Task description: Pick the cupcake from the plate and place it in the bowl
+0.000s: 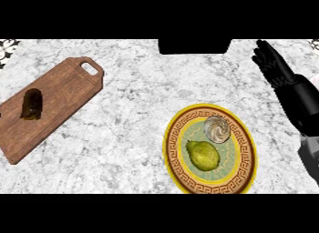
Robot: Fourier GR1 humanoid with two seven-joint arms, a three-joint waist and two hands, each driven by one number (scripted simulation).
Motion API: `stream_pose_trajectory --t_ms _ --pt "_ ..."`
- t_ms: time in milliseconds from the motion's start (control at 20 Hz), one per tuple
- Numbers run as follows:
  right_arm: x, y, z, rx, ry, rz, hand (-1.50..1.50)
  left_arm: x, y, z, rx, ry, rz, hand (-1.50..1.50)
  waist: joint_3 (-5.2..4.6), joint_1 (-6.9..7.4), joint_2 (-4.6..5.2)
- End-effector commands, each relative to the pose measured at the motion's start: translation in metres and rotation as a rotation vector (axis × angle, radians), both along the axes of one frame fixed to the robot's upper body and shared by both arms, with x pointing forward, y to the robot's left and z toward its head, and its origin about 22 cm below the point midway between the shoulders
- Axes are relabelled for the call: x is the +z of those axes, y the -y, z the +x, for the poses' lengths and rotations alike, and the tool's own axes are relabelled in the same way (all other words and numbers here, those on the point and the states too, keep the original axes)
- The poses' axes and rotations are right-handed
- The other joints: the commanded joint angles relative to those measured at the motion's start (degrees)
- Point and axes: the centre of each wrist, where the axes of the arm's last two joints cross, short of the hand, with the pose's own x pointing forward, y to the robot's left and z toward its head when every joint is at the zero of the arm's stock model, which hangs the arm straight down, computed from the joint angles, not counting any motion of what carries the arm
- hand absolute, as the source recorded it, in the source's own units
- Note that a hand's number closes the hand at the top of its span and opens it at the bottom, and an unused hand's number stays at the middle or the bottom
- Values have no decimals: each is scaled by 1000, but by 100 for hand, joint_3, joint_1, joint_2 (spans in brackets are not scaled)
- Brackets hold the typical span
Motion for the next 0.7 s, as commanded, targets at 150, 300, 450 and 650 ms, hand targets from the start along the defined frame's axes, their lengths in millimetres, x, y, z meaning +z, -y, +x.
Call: stream_pose_trajectory --t_ms 150,300,450,650 --pt "-49 -42 -17 194 -200 -127 150 11 76 29 -314 158 -69 0 -68 5 102" --pt "-7 -8 -8 70 69 -637 150 5 94 25 -390 145 -131 0 -217 -266 -133" --pt "-86 -37 -40 -224 27 -43 -150 -1 125 24 -445 175 -172 0 -29 -307 58" --pt "-119 -55 -79 -170 152 136 -150 -6 144 15 -494 180 -183 0 -41 -71 43"
